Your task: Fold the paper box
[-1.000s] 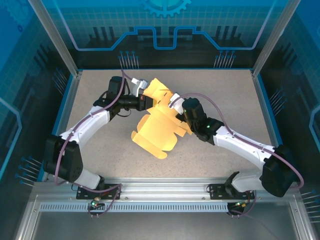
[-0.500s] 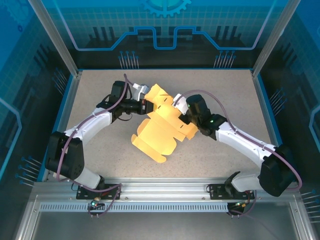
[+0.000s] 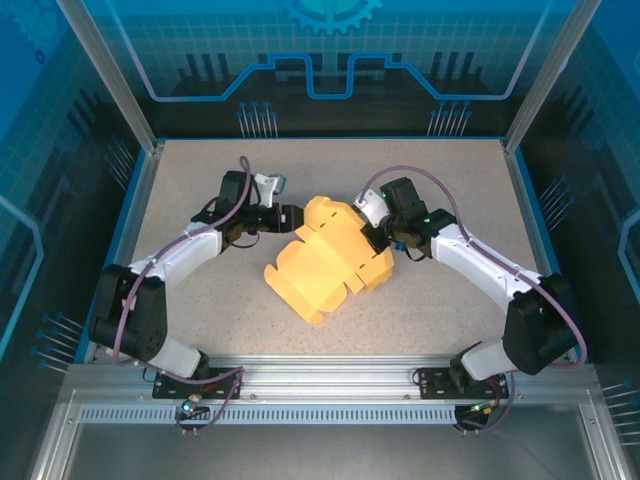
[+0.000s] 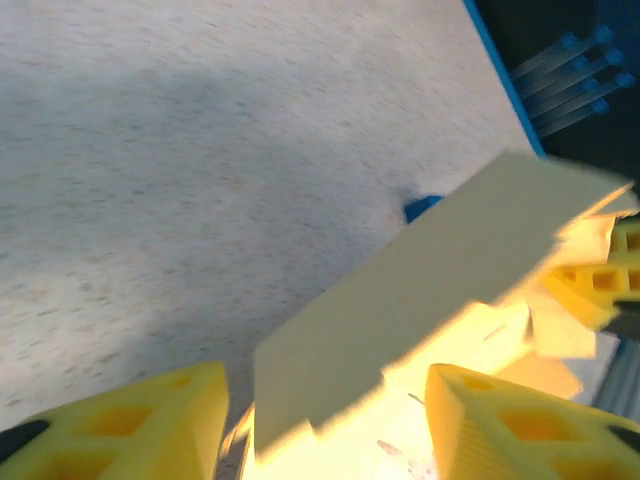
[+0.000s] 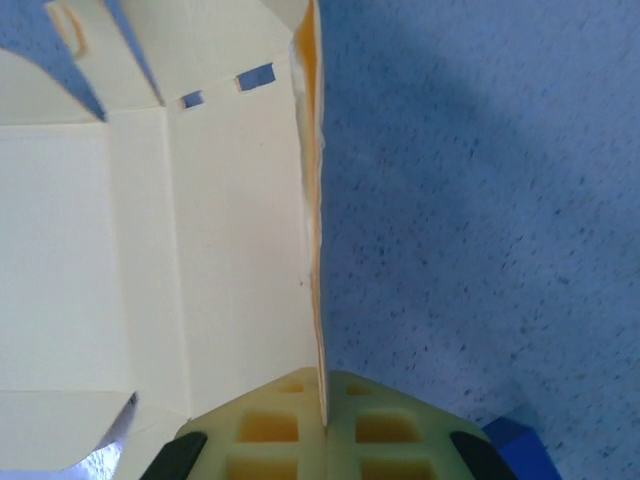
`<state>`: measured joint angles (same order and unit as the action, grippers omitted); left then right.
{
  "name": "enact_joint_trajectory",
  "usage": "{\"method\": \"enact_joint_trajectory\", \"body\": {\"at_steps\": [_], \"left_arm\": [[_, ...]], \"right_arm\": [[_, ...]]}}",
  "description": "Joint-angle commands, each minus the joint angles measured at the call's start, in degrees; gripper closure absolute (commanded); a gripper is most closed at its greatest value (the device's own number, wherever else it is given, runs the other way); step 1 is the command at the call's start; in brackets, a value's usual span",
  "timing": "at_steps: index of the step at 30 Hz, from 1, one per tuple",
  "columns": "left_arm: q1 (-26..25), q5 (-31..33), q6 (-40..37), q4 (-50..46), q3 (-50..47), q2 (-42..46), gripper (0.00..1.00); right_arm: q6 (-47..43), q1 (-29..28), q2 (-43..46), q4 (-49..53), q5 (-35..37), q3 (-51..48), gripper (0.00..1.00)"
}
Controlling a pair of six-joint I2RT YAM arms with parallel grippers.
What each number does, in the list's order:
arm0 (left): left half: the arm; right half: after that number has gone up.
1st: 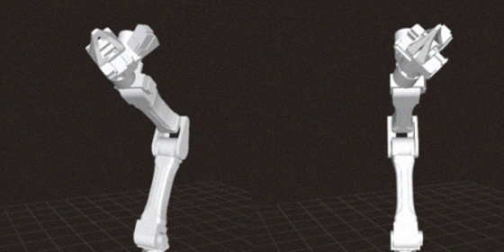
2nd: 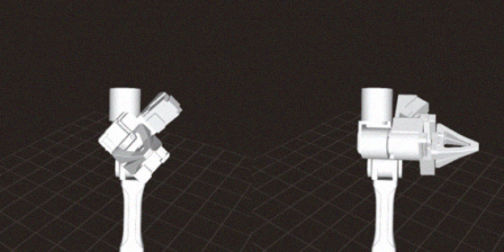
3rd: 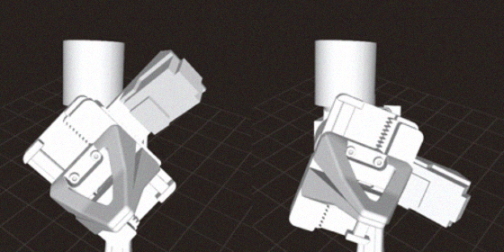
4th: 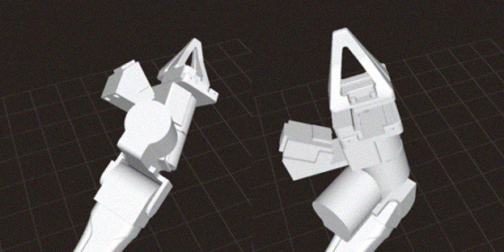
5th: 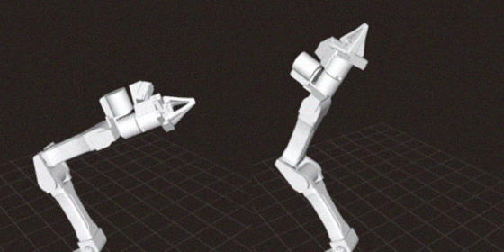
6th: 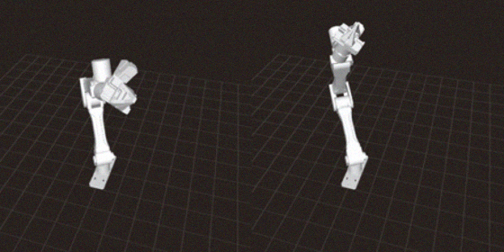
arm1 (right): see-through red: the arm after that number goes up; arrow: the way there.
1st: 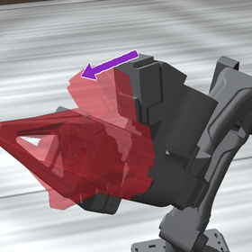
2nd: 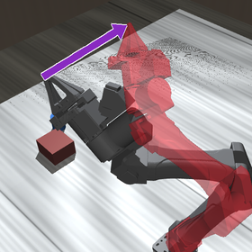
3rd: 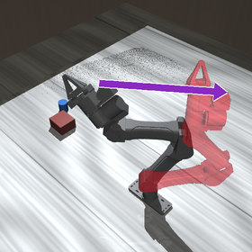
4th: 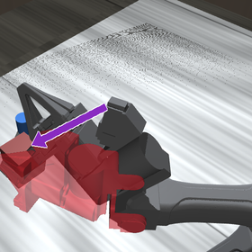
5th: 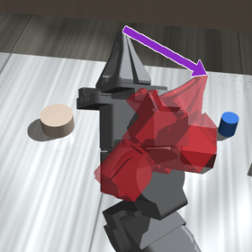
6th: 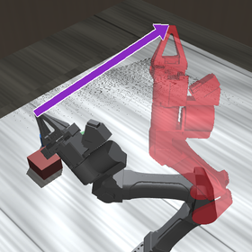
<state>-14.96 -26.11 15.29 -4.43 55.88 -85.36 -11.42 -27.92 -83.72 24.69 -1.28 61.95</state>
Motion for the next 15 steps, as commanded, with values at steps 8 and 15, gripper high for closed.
{"method": "enact_joint_trajectory", "body": {"at_steps": [8,15], "left_arm": [[-3.3,9.3,5.0,4.3,-11.6,15.7,0.36],[-17.1,13.5,5.7,12.0,-15.1,10.7,0.37]], "right_arm": [[6.0,5.2,-8.8,7.1,-4.3,4.7,0.97],[9.4,6.9,-11.5,7.8,-3.8,6.6,0.97]]}}
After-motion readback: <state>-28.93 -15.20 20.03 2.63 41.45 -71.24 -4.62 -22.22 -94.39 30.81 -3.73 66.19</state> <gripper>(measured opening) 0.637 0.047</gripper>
